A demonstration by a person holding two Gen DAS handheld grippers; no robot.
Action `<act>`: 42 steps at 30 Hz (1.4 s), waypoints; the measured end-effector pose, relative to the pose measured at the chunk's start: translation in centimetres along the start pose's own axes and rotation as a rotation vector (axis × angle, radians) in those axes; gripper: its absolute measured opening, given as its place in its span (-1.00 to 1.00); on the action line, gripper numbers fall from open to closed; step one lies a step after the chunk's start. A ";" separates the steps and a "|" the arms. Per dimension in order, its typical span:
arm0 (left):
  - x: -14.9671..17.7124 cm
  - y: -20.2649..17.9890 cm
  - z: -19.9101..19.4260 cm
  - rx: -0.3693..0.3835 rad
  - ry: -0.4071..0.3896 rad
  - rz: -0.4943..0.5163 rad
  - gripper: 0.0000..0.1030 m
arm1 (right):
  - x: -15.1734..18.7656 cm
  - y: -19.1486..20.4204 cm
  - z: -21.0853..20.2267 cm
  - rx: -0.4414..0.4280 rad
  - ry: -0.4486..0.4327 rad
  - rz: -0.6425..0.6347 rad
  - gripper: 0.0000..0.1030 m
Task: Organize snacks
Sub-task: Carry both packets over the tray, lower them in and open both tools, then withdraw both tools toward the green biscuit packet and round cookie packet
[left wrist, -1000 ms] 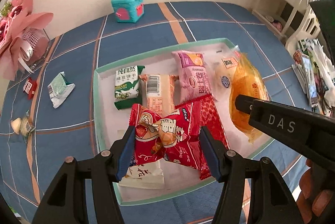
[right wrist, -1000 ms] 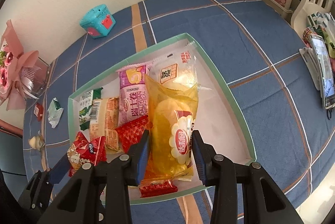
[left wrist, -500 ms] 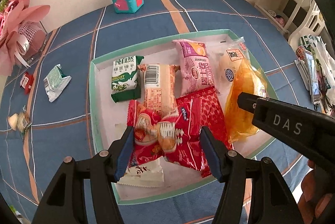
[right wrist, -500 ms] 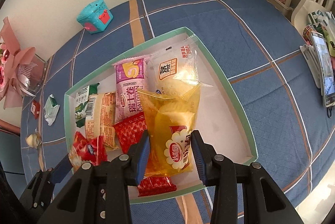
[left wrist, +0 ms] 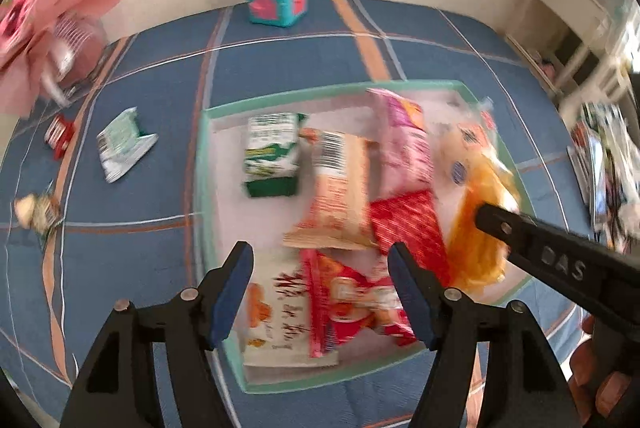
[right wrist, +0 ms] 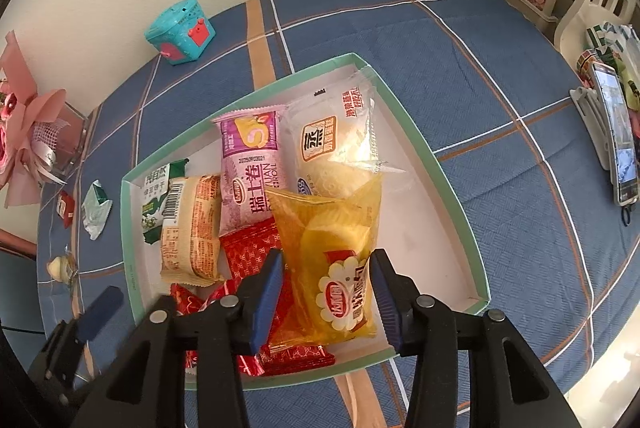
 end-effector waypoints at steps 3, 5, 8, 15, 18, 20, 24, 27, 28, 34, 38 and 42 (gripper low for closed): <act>-0.3 2.3 -0.9 -0.010 -0.032 -0.081 0.37 | 0.1 0.4 -0.3 0.007 -0.008 -0.013 -0.07; -0.5 3.8 -1.4 -0.012 -0.053 -0.127 0.37 | 0.2 0.8 -0.6 0.005 -0.017 -0.025 -0.07; -0.5 5.8 -2.3 -0.015 -0.085 -0.198 0.37 | 0.3 1.4 -1.3 -0.001 -0.038 -0.039 -0.07; -0.2 9.5 -4.0 -0.026 -0.139 -0.321 0.37 | 0.6 2.9 -2.7 -0.025 -0.079 -0.077 -0.07; -0.1 10.2 -4.2 -0.030 -0.143 -0.338 0.37 | 0.6 3.4 -2.8 -0.026 -0.081 -0.084 -0.07; -0.2 10.3 -4.1 -0.031 -0.143 -0.343 0.37 | 0.7 3.5 -2.8 -0.026 -0.081 -0.087 -0.07; -0.2 10.1 -4.1 -0.035 -0.137 -0.335 0.37 | 0.8 3.4 -2.7 -0.025 -0.079 -0.084 -0.07; -0.3 9.8 -4.0 -0.043 -0.129 -0.322 0.42 | 0.7 3.3 -2.7 -0.023 -0.078 -0.082 0.18; -0.3 9.7 -4.0 -0.049 -0.125 -0.315 0.46 | 0.7 3.3 -2.6 -0.019 -0.080 -0.082 0.32; -0.3 9.6 -3.7 -0.101 -0.106 -0.286 0.70 | 0.7 3.6 -2.5 -0.040 -0.083 -0.087 0.66; -0.3 9.6 -3.6 -0.121 -0.109 -0.270 0.84 | 0.8 3.8 -2.4 -0.043 -0.088 -0.093 0.90; -0.4 9.6 -3.8 -0.133 -0.121 -0.254 0.84 | 0.8 4.0 -2.5 -0.046 -0.100 -0.100 1.00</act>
Point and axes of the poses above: each gripper's, at about its wrist camera, not at the fingertips, and z roughly the way its jaws point, y to its left, x to its underside, the point moved 3 cm from there along z, roughly the way its jaws point, and after that the axes turned 15 degrees about x, right-handed, at the moved point
